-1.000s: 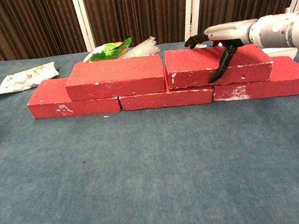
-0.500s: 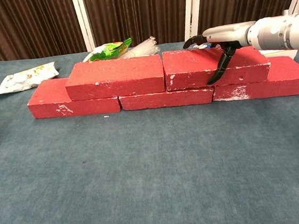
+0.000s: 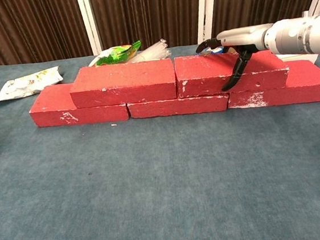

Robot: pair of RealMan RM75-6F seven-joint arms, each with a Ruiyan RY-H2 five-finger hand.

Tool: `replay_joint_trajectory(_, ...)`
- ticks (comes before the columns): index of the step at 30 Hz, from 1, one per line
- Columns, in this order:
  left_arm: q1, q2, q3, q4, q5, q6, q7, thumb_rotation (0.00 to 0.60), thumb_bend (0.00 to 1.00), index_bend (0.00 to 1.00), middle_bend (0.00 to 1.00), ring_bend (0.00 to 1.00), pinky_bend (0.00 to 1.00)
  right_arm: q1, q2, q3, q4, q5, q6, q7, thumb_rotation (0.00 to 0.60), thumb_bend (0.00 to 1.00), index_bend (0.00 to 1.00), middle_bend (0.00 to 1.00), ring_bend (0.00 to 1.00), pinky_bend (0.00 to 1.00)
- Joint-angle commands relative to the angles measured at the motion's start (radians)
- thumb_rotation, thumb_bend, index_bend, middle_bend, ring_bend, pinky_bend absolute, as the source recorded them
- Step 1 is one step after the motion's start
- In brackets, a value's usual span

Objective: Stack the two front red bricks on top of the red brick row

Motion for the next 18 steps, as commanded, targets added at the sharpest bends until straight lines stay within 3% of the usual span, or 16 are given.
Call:
replay_joint_trajectory(1, 0.001, 0.001, 0.0, -0.002, 0.002, 0.004, 0.001, 0.6, 0.29, 0.0, 0.0, 0.0, 0.04, -0.011, 0.023, 0.005, -0.031, 0.001, 0.016, 0.009, 0.6, 0.0, 0.0, 0.0, 0.0, 0.26)
replay_joint_trajectory(9, 0.005, 0.007, 0.003, -0.015, 0.014, 0.024, 0.005, 0.6, 0.29, 0.0, 0.0, 0.0, 0.04, -0.109, 0.172, -0.005, -0.172, -0.044, 0.175, 0.067, 0.6, 0.0, 0.0, 0.0, 0.0, 0.24)
replay_joint_trajectory(13, 0.007, 0.01, 0.004, -0.022, 0.018, 0.03, 0.009, 0.6, 0.29, 0.0, 0.0, 0.0, 0.04, -0.176, 0.231, -0.028, -0.172, -0.047, 0.239, 0.063, 0.6, 0.0, 0.0, 0.0, 0.0, 0.21)
replay_joint_trajectory(18, 0.005, 0.008, 0.006, -0.026, 0.018, 0.024, 0.014, 0.6, 0.29, 0.0, 0.0, 0.0, 0.04, -0.221, 0.236, -0.04, -0.084, 0.002, 0.208, 0.075, 0.6, 0.1, 0.39, 0.0, 0.0, 0.2)
